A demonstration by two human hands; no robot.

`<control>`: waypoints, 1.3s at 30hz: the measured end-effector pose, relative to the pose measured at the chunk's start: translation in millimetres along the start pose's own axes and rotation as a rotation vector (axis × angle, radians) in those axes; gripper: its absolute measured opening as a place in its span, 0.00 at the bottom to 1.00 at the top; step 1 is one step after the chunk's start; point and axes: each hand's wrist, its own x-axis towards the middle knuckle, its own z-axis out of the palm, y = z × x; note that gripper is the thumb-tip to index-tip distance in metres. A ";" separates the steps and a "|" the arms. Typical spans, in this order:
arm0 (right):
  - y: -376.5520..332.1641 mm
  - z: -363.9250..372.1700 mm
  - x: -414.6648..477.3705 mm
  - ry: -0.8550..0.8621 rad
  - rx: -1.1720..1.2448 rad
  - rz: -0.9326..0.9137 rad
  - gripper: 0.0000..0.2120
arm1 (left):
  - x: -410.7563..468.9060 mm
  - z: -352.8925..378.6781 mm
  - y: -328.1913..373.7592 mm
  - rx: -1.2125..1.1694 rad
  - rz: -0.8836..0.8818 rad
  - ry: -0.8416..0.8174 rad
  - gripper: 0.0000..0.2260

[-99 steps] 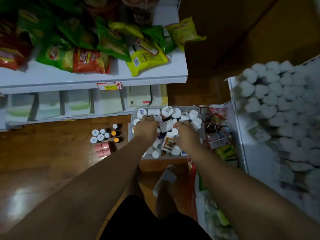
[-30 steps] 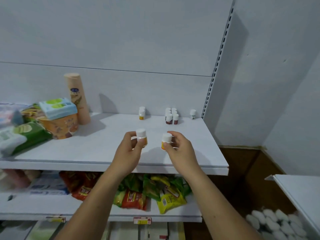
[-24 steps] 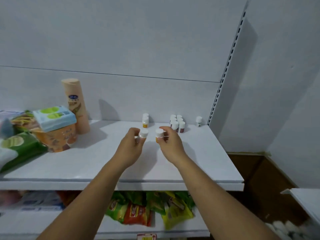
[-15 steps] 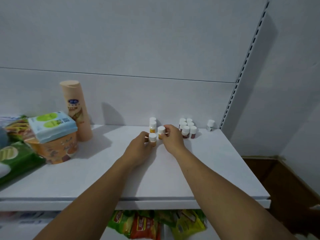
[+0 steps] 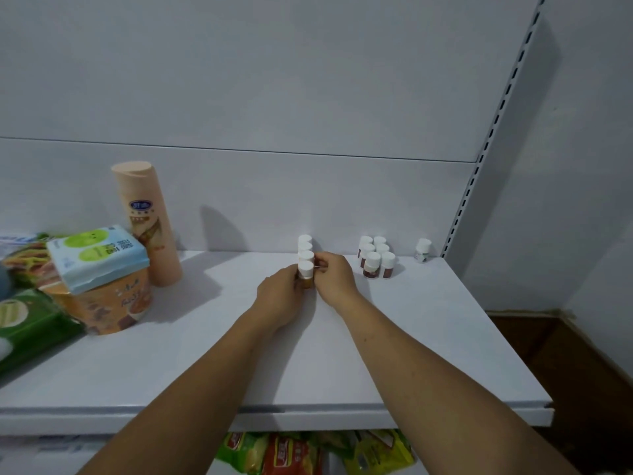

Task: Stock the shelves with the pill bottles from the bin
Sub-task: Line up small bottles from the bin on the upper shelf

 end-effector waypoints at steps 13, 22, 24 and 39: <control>-1.0 -6.6 -0.6 -0.033 -0.016 0.016 0.19 | 6.2 5.5 -6.5 0.058 -0.021 0.034 0.12; -23.1 -50.6 -46.4 -0.028 -0.056 -0.034 0.22 | -26.2 -24.6 3.5 0.155 -0.014 0.132 0.25; -30.9 -67.8 -72.8 -0.075 -0.094 -0.109 0.22 | -45.0 -32.3 14.7 0.206 0.045 0.181 0.28; 31.8 -216.2 -301.8 -0.228 -0.476 -0.316 0.34 | -265.1 48.8 118.7 0.398 0.196 0.212 0.35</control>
